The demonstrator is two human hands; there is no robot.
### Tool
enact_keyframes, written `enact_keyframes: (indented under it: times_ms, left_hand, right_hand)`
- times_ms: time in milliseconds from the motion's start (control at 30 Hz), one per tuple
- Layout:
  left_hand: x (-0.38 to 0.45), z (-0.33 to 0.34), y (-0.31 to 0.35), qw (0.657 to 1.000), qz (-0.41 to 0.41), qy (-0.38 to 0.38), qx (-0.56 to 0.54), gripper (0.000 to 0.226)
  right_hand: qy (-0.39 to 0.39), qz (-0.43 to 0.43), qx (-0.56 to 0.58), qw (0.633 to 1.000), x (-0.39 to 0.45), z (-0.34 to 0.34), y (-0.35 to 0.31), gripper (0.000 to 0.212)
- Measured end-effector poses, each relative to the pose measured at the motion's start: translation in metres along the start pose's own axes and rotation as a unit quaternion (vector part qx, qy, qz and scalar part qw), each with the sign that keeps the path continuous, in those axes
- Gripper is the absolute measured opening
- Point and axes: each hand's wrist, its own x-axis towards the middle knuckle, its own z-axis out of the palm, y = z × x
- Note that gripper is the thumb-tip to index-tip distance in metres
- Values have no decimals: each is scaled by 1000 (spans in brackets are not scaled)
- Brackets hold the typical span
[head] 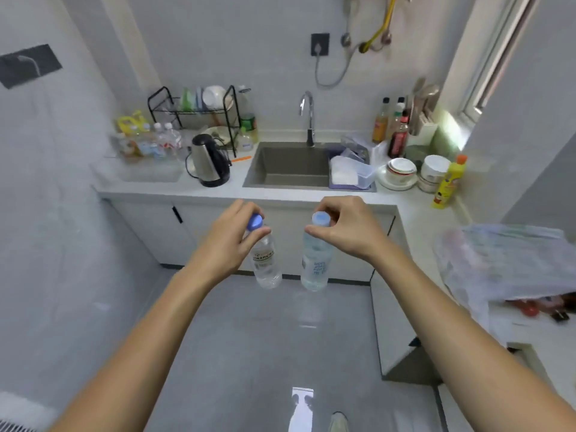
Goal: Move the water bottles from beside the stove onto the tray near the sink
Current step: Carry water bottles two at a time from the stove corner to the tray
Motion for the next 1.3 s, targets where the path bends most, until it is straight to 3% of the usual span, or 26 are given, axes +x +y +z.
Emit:
enact_keyframes:
  times_ms: [167,400,700,1033,1300]
  left_hand:
    - [28,-41,-71,993,-104,59,5,15]
    - [49,-83,-187,970,-196,141,-1,12]
    - [89,-150,-387,956,-250,153,-24,16]
    - [179,-235,-552,954,-251,160,-18,17]
    - [303,-258,-671,961,-235,143,-19,22]
  right_hand:
    - [-62,-86,16,994,116,52,-30,23]
    - [-126,-137,62,981,248,157,-84,20]
    - [-181,-157,44,970,397,312,-163,23]
    - [-139,-133,71,979,558,412,-232,23]
    - [-88,-102,93,987,708,474,-233,26]
